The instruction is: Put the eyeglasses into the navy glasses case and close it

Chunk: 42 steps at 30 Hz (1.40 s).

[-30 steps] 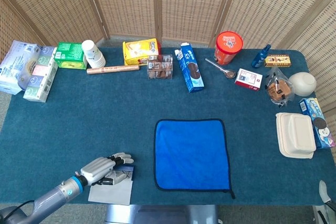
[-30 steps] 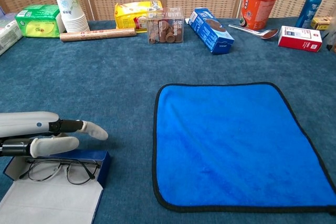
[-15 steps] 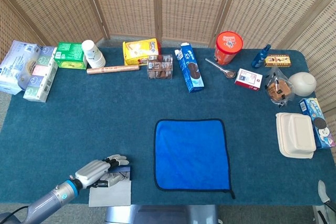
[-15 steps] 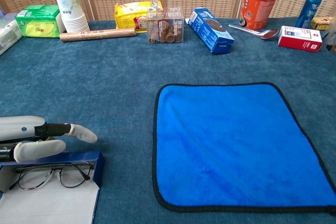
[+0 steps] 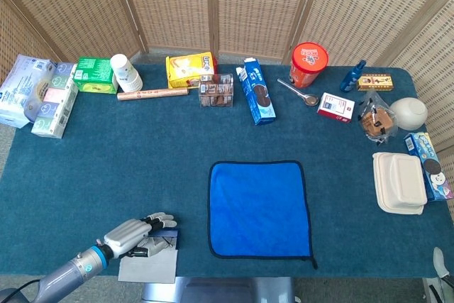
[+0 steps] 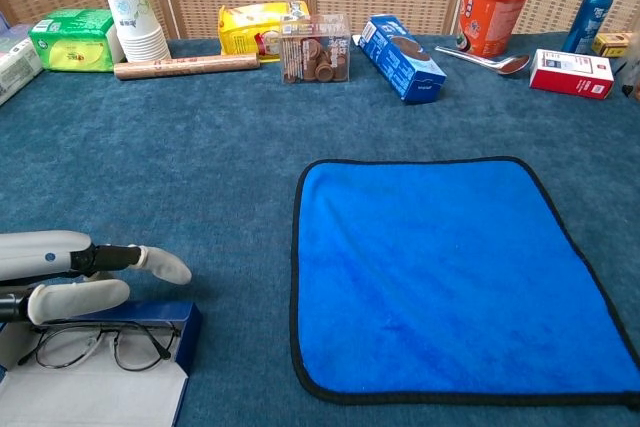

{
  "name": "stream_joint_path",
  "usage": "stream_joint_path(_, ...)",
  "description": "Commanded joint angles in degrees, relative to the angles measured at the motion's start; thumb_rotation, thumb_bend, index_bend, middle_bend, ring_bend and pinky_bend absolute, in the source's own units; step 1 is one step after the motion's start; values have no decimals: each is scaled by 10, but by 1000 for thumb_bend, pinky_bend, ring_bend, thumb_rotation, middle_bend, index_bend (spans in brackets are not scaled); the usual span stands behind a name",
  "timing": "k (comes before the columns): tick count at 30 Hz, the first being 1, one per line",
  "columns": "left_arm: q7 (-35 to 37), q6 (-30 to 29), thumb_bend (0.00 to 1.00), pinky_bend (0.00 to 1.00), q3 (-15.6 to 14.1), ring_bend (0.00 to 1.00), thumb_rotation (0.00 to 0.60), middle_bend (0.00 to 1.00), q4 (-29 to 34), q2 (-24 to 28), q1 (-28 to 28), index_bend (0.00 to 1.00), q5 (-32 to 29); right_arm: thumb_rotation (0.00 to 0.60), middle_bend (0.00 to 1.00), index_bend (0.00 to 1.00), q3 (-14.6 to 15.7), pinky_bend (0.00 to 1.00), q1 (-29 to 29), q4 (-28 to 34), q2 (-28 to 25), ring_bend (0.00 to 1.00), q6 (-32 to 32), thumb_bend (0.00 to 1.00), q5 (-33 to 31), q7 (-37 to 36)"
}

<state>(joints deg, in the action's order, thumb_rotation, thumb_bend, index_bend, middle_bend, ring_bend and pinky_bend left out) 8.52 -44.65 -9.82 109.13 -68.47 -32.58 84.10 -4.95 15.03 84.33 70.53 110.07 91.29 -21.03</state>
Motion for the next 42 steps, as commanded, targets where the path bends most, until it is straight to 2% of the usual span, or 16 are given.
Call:
stream_joint_path(1,-3,-2,361,210,-1,0,47,67,2,2,2,112,1,340,121,7,0,107,1,-2,1,0,0,363,-1,-2)
stream_joint_path(9,-7,-13,361,208,-2,0,47,66,3,4,9,109,1,339,122,8,0,107,-1,-5,2,0,-2,363,1,-4)
stream_joint_path(14,-41,-56,363,191,2,0,40,64,-5,-8,31,80,6,335,122,8,0,106,-4,-5,2,0,-6,364,1,-3)
stream_joint_path(20,-124,-176,363,173,-6,0,48,68,-23,-45,94,93,62,340,122,7,0,106,-6,-10,6,0,-13,363,-3,-7)
stream_joint_path(23,-149,-247,364,162,-12,0,66,86,-40,-69,130,158,109,340,122,7,0,107,-9,-12,8,0,-16,363,-3,-9)
stream_joint_path(26,-160,-299,365,160,-29,0,164,97,-66,-86,158,182,159,341,122,7,-3,107,-14,-13,10,0,-20,364,-1,-8)
stream_joint_path(27,-165,-309,366,160,-36,0,223,96,-75,-89,166,173,170,341,122,7,-4,107,-16,-13,11,0,-21,364,-1,-6)
stream_joint_path(31,-202,-332,376,160,-64,0,539,90,-96,-89,198,77,193,334,122,2,-7,107,-28,-10,14,0,-32,361,4,1)
stream_joint_path(32,-213,-338,378,161,-69,0,568,90,-98,-89,206,66,198,333,122,1,-8,107,-32,-9,14,0,-35,359,6,6)
stream_joint_path(34,-239,-350,379,162,-78,0,598,87,-102,-88,219,57,212,340,122,0,-11,107,-38,-4,13,0,-38,356,8,14)
stream_joint_path(37,-285,-378,364,157,-87,0,598,66,-123,-97,243,57,245,341,121,0,-16,106,-50,5,10,0,-46,354,13,23)
stream_joint_path(42,-306,-419,285,129,-95,0,600,30,-178,-119,278,75,279,339,122,0,-16,106,-70,13,8,0,-62,353,29,35)
